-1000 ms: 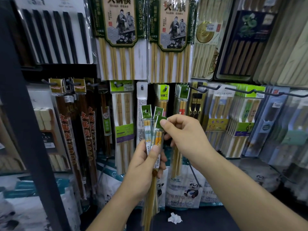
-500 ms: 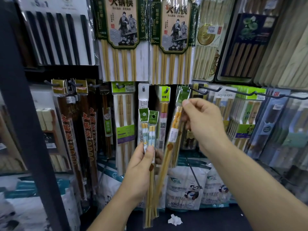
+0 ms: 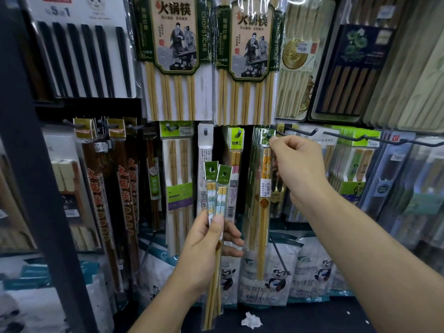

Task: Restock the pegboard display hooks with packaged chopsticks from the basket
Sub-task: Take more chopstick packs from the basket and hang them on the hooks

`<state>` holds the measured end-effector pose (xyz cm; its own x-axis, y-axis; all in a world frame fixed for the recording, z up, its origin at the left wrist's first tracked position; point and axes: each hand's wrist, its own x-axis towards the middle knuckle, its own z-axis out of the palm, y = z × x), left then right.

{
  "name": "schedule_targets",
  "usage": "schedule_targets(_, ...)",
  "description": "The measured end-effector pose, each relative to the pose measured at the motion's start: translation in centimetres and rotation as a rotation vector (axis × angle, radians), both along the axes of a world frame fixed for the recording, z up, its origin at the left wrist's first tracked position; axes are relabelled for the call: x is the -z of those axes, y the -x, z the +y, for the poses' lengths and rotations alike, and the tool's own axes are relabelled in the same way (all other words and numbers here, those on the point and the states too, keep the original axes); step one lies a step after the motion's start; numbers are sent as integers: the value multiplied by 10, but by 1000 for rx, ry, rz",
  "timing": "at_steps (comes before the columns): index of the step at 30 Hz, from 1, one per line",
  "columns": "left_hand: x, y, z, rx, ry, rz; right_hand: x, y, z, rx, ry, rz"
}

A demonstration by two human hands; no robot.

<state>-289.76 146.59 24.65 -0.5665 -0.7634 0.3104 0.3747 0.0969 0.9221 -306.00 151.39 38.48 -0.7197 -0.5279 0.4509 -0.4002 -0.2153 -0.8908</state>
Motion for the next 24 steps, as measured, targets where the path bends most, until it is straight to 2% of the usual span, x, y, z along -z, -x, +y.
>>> schedule_targets(14, -6, -3, 3, -1, 5, -21, 24, -2, 7, 56, -18, 67)
schedule_targets(20, -7, -4, 6, 29, 18, -17, 47, -29, 20, -257, -106, 127)
schedule_targets(24, -7, -3, 8, 56, 23, -14, 53, -35, 19, -324, -121, 122)
